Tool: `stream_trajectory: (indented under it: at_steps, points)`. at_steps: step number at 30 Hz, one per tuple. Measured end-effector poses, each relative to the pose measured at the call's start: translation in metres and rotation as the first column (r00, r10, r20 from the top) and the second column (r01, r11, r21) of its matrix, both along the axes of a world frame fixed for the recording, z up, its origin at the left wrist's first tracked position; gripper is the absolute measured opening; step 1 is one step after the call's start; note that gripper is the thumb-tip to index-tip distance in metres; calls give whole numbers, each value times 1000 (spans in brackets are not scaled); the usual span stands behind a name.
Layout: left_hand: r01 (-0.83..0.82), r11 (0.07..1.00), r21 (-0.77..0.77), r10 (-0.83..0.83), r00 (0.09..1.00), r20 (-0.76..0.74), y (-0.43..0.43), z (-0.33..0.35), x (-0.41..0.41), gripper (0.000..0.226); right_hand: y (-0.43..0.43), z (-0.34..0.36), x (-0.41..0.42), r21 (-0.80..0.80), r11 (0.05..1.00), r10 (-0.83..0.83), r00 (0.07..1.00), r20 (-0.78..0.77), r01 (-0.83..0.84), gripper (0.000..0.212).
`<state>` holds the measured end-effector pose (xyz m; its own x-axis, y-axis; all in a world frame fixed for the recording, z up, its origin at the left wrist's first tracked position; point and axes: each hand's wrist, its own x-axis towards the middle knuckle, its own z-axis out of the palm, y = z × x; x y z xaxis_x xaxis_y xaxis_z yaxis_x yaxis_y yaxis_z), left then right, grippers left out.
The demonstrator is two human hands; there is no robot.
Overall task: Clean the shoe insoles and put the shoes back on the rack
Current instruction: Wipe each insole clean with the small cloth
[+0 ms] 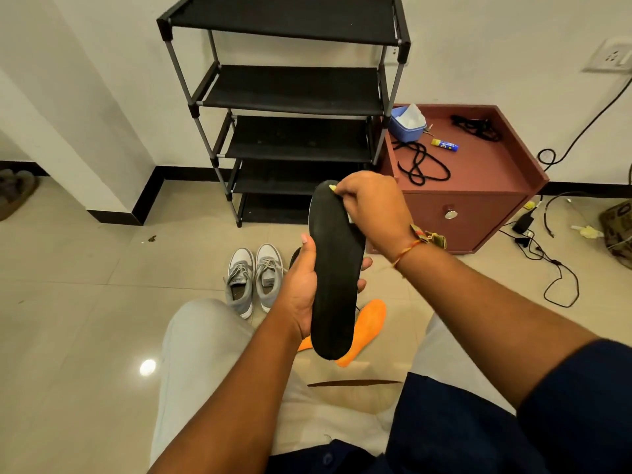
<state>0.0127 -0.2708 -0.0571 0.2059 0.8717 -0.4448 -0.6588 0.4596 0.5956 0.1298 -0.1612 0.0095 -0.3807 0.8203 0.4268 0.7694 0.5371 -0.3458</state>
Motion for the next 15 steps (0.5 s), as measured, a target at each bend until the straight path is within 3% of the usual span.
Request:
stream_trajectory:
  at_steps: [4,6,7,9,12,15]
  points:
    - [38,999,-24,-38,999,-20,-3,0,0,93,26,6,15,-344,928,-247,928,-281,143,14]
    - [20,998,-55,-21,1000,-11,-2,0,0,91,32,3,22,-466,879,-323,846,-424,102,13]
    - [6,998,-69,-6,1000,1,-2,1,-1,90,33,-1,24,-537,843,-368,765,-528,35,14]
    - [-36,996,-85,39,999,30,0,3,-5,87,28,-8,26,-651,741,-496,520,-695,-165,17]
    - [-125,987,-101,132,989,61,3,9,-11,82,12,-22,28,-754,513,-732,249,-634,-412,15]
    - [-232,970,-76,235,971,45,12,9,-16,69,-7,-40,31,-708,327,-876,80,-476,-626,21]
